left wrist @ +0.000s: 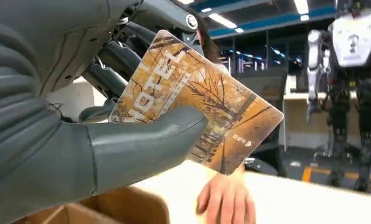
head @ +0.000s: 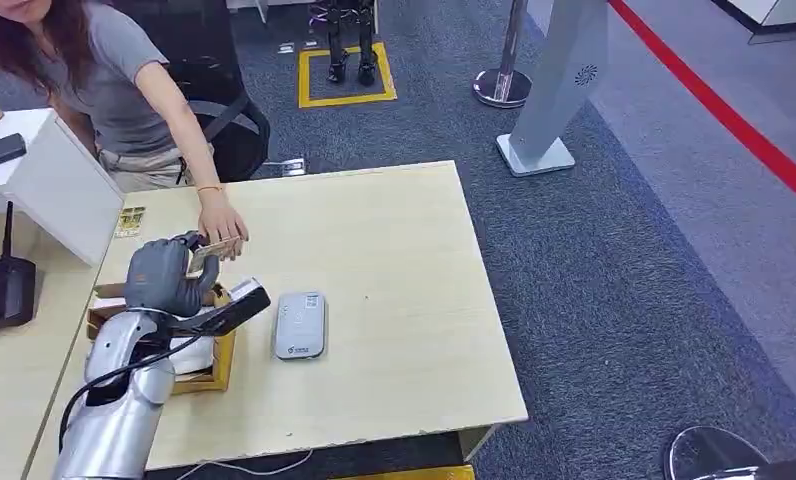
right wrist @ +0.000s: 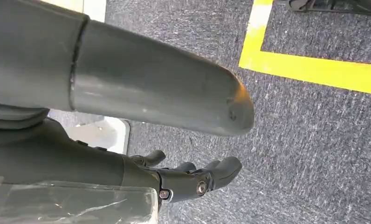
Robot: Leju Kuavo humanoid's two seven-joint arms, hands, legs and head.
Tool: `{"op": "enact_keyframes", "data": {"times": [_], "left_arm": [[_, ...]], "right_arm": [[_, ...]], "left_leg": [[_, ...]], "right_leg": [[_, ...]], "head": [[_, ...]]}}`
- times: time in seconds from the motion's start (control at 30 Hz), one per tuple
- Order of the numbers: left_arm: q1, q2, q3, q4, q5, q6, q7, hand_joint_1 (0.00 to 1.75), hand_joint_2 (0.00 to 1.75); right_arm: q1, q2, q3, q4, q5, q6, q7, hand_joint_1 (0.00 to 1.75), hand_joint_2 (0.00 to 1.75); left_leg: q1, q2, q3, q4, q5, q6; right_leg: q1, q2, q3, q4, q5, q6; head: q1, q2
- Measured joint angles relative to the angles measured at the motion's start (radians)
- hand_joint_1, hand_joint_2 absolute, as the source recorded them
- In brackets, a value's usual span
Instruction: Pass the card to the sensor for recognition and then transmit it.
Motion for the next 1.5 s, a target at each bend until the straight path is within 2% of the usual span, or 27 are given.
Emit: {"op": "enact_keyframes", "data": {"times": [0.17, 0.43, 0.5, 0.57, 0.67, 0.77, 0.87, 1.17, 1.3, 1.5], "left_arm": [[-0.006, 0.016, -0.029, 0.053, -0.019, 0.008, -0.007, 1.75, 1.75], [-0.014, 0.038, -0.082, 0.096, -0.11, 0.054, -0.009, 1.75, 1.75], [-0.014, 0.052, -0.108, 0.098, -0.193, 0.107, -0.001, 1.75, 1.75], [-0.014, 0.071, -0.156, 0.098, -0.302, 0.191, 0.033, 1.75, 1.75], [-0.014, 0.094, -0.229, 0.097, -0.324, 0.234, 0.09, 1.75, 1.75], [-0.014, 0.115, -0.298, 0.086, -0.329, 0.242, 0.133, 1.75, 1.75], [-0.014, 0.128, -0.341, 0.077, -0.331, 0.242, 0.145, 1.75, 1.75], [-0.014, 0.145, -0.382, 0.068, -0.331, 0.246, 0.148, 1.75, 1.75], [-0.014, 0.145, -0.383, 0.068, -0.331, 0.243, 0.14, 1.75, 1.75], [-0.014, 0.139, -0.383, 0.071, -0.331, 0.229, 0.084, 1.75, 1.75]], "right_arm": [[-0.001, 0.0, 0.0, 0.0, 0.0, 0.0, 0.0, 0.0, 0.0], [-0.001, 0.0, 0.0, 0.0, 0.0, 0.0, 0.0, 0.0, 0.0], [-0.001, 0.0, 0.001, 0.0, 0.005, 0.0, 0.0, 0.0, 0.0], [-0.002, 0.0, 0.003, 0.0, 0.006, 0.0, 0.0, 0.0, 0.0], [-0.003, 0.0, 0.006, 0.0, 0.007, 0.0, 0.0, 0.0, 0.0], [-0.006, 0.0, 0.008, 0.0, 0.006, 0.002, 0.0, 0.0, 0.0], [-0.007, 0.0, 0.011, 0.0, 0.006, 0.002, 0.0, 0.0, 0.0], [-0.007, 0.0, 0.02, 0.0, 0.006, 0.002, 0.0, 0.0, 0.0], [-0.007, 0.0, 0.022, 0.0, 0.006, 0.003, 0.0, 0.0, 0.0], [-0.007, 0.0, 0.023, 0.0, 0.007, 0.001, 0.0, 0.0, 0.0]], "left_leg": [[0.0, 0.0, 0.0, 0.0, 0.0, 0.0], [0.0, 0.0, 0.0, 0.0, 0.0, 0.0], [0.0, 0.0, 0.0, 0.0, 0.0, 0.0], [0.0, 0.0, 0.0, 0.0, 0.0, 0.0], [0.0, 0.0, 0.0, 0.0, 0.0, 0.0], [0.0, 0.0, 0.0, 0.0, 0.0, 0.0], [0.0, 0.0, 0.0, 0.0, 0.0, 0.0], [0.0, 0.0, 0.0, 0.0, 0.0, 0.0], [0.0, 0.0, 0.0, 0.0, 0.0, 0.0], [0.0, 0.0, 0.0, 0.0, 0.0, 0.0]], "right_leg": [[0.0, 0.0, 0.0, 0.0, 0.0, 0.0], [0.0, 0.0, 0.0, 0.0, 0.0, 0.0], [0.0, 0.0, 0.0, 0.0, 0.0, 0.0], [0.0, 0.0, 0.0, 0.0, 0.0, 0.0], [0.0, 0.0, 0.0, 0.0, 0.0, 0.0], [0.0, 0.0, 0.0, 0.0, 0.0, 0.0], [0.0, 0.0, 0.0, 0.0, 0.0, 0.0], [0.0, 0.0, 0.0, 0.0, 0.0, 0.0], [0.0, 0.0, 0.0, 0.0, 0.0, 0.0], [0.0, 0.0, 0.0, 0.0, 0.0, 0.0]], "head": [[0.0, 0.0], [0.0, 0.0], [0.0, 0.0], [0.0, 0.0], [0.0, 0.0], [0.0, 0.0], [0.0, 0.0], [0.0, 0.0], [0.0, 0.0], [0.0, 0.0]]}}
